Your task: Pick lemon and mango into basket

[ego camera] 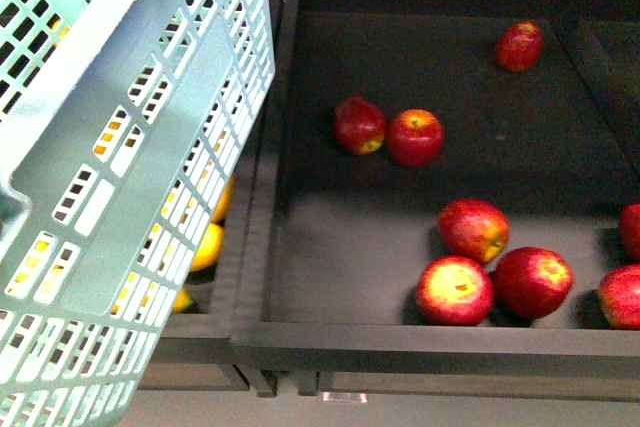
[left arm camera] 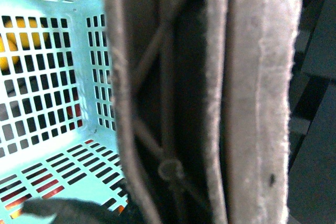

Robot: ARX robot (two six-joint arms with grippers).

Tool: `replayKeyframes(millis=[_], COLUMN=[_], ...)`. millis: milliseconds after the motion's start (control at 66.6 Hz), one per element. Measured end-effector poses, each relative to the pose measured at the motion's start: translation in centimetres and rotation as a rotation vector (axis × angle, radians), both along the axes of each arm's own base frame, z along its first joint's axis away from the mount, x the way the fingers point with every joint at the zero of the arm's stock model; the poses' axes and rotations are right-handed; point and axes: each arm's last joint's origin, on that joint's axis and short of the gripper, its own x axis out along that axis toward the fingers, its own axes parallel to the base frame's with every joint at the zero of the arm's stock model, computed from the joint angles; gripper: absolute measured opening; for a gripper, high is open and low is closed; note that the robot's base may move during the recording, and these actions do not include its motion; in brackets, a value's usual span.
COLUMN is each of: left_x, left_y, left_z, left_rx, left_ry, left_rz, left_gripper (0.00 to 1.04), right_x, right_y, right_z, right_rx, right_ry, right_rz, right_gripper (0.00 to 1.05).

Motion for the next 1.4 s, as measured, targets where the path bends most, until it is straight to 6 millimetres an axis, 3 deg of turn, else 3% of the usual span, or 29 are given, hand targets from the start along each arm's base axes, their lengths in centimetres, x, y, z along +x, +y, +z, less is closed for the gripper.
replayKeyframes(millis=[1395], left_x=[0.01], left_y=[0.31], left_z=[0.01], left_rx=[0.026], left_ry=[-0.003], left_rz=[0.026], left_gripper=[0.14], right_x=[0.0], right_y=[0.01], right_z=[-0.02], right_rx=[0.0], right_ry=[0.001], right_rz=[0.004], right_gripper=[0.96])
